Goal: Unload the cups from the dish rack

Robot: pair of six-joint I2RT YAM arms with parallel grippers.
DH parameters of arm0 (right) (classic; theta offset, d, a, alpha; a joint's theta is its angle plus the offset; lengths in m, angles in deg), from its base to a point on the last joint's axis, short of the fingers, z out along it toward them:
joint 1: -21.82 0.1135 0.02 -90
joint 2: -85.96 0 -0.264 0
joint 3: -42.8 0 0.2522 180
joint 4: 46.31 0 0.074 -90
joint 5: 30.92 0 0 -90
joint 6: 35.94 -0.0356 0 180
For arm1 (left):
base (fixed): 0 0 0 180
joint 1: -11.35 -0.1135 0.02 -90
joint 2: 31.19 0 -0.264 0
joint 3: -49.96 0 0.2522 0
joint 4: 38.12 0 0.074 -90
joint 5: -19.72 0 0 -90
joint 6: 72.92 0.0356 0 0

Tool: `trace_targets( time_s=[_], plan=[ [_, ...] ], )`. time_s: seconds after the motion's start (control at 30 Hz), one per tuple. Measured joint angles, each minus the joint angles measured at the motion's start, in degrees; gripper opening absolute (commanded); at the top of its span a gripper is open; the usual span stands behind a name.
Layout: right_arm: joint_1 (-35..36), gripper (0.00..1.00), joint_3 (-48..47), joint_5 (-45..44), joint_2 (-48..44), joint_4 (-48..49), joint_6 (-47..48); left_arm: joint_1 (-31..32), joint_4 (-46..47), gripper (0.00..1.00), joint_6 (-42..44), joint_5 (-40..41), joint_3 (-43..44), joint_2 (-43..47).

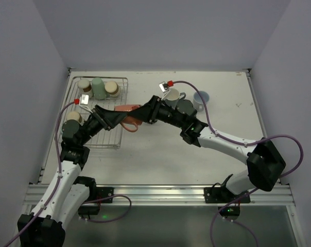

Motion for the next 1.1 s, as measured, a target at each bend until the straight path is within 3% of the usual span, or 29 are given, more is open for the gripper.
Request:
trace_targets(
  time_s=[0.07,0.13,0.23,0.33,0.37,0.43,0.63,0.73,0.9,1.1],
  plan=[
    [0.0,0.4,0.1,1.5,0.1,3.1,-1.3,1.3,2.8,0.17,-1.8,-0.6,0.0,-0.3],
    [-0.2,0.28,0.3,3.4,0.3,7.2,-3.7,2.1,5.4,0.29,-3.3,-0.5,0.0,-0.6],
    [-1.0,0.15,1.6,6.4,1.2,15.0,-8.7,2.7,8.9,0.75,-6.2,-0.4,0.0,-0.9],
    [-1.4,0.07,4.0,7.2,0.9,21.1,-11.7,3.4,9.5,0.97,-6.8,-0.5,0.2,-1.0],
    [-1.5,0.06,4.9,7.0,0.6,21.8,-12.1,3.4,8.9,1.0,-6.0,-0.4,0.2,-1.1],
    [-1.6,0.0,7.1,6.6,-0.5,22.0,-12.0,3.4,8.4,1.0,-5.4,0.2,0.4,-1.0],
    [-2.8,0.0,9.5,7.7,-2.8,21.8,-11.8,3.7,8.9,1.0,-4.0,0.6,0.8,-0.3],
    [-4.7,0.0,10.1,9.2,-5.0,19.0,-10.4,3.7,4.3,1.0,0.5,1.5,4.0,-0.1],
    [-9.5,0.0,6.4,7.4,-13.0,-7.0,4.2,3.8,-15.5,1.0,18.0,8.3,16.1,0.5],
    [-11.8,0.0,-4.5,-5.4,-13.8,-38.1,26.4,3.8,-35.1,1.0,34.8,23.4,18.8,2.3]
  ],
)
